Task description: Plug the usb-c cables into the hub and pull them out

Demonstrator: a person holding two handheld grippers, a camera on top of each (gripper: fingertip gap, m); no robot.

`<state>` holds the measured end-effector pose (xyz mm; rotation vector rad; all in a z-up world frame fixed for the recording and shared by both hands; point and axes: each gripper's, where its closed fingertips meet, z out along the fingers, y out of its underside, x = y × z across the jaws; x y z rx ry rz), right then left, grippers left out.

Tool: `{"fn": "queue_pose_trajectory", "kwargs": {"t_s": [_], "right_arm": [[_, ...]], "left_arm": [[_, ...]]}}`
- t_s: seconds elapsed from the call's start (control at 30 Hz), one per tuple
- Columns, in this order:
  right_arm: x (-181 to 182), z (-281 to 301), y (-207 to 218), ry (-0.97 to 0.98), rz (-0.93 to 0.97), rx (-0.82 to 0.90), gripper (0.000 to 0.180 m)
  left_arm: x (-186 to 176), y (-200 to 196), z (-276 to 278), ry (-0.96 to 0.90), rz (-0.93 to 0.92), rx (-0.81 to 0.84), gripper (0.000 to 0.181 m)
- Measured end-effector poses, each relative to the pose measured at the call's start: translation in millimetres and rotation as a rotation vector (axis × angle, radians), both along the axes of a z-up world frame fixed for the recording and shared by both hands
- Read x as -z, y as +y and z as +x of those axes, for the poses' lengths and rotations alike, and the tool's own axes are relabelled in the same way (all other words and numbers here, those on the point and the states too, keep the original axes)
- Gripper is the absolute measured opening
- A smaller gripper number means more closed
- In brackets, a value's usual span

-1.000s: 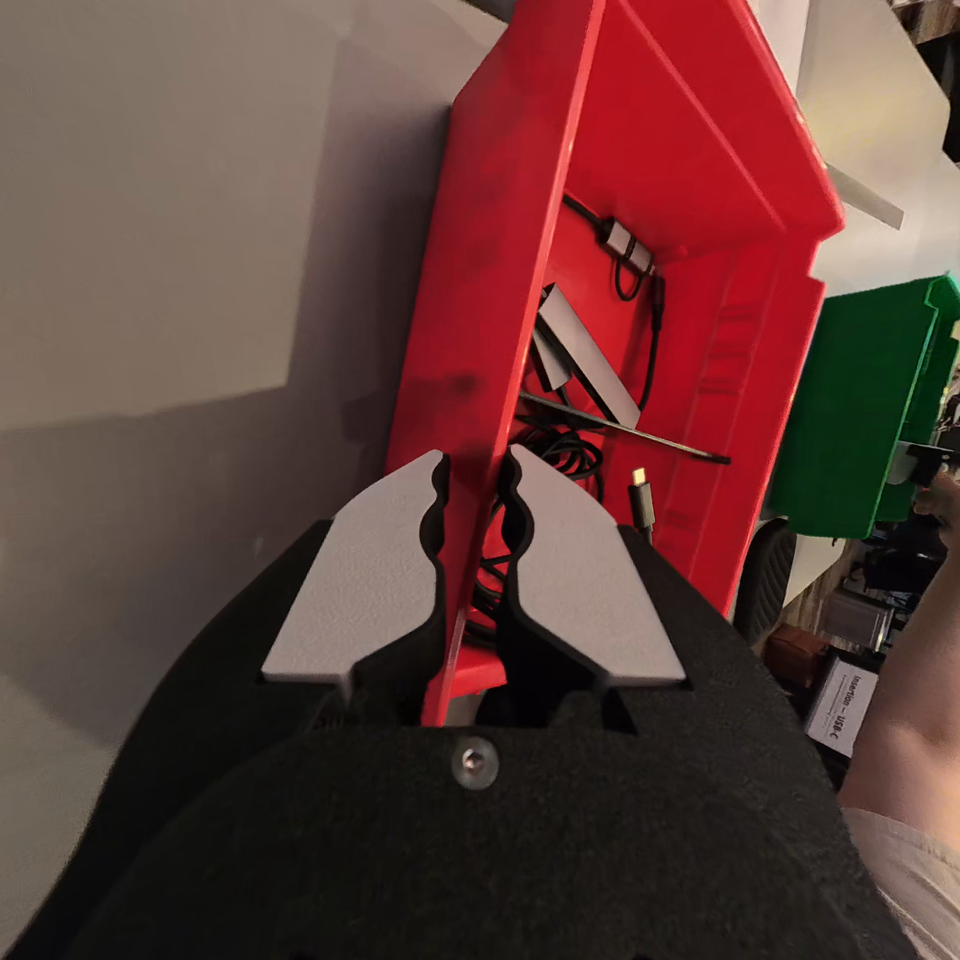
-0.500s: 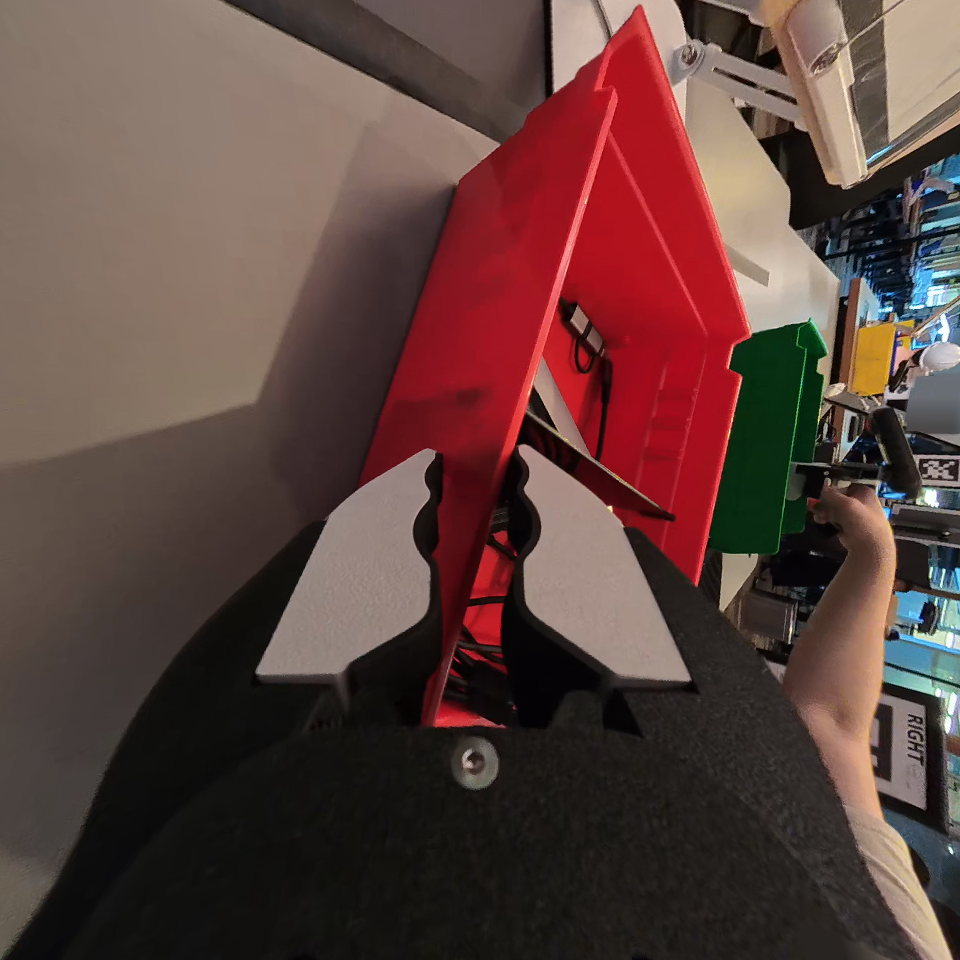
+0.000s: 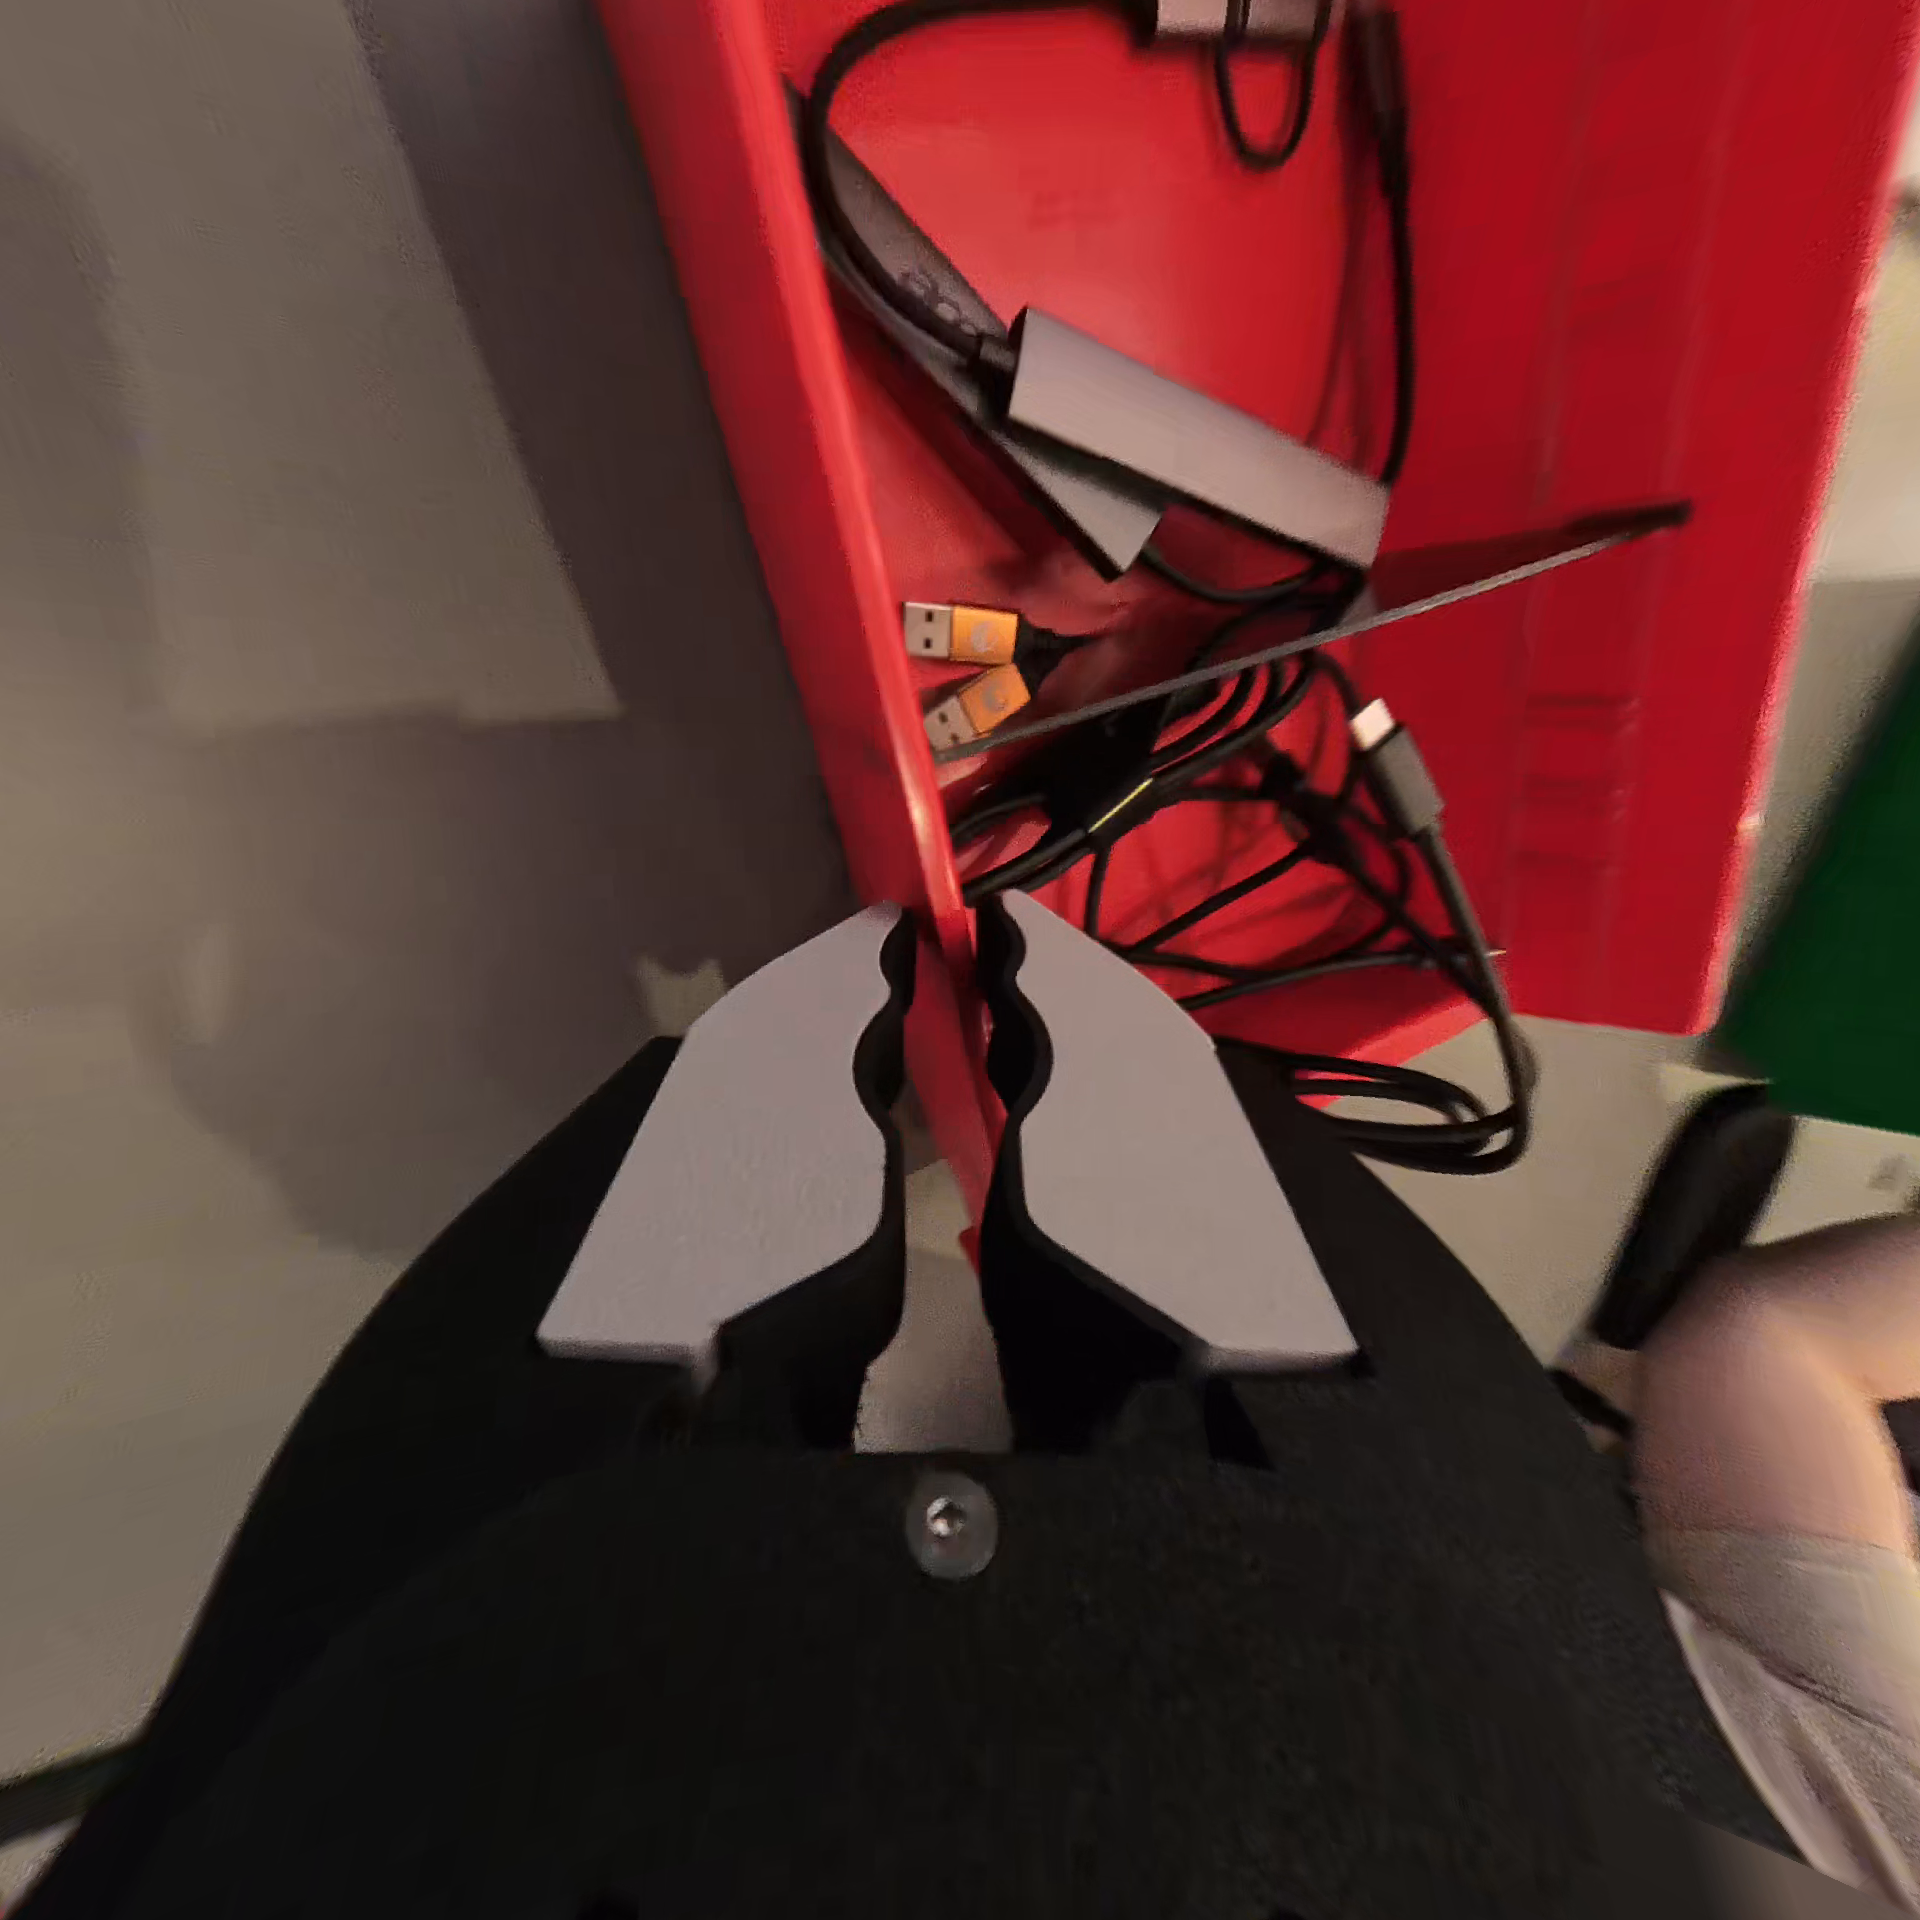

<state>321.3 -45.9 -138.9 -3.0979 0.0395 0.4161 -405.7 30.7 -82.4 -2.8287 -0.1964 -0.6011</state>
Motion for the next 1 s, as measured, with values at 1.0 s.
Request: {"fn": "queue_pose_trajectory", "kwargs": {"t_s": [1.0], "right_arm": [[1.0, -0.1, -14.2, -0.055, -0.128, -0.042, 0.009]], "left_arm": [[1.5, -31.4, -6.5, 0.329, -0.004, 0.415, 0.007]]}}
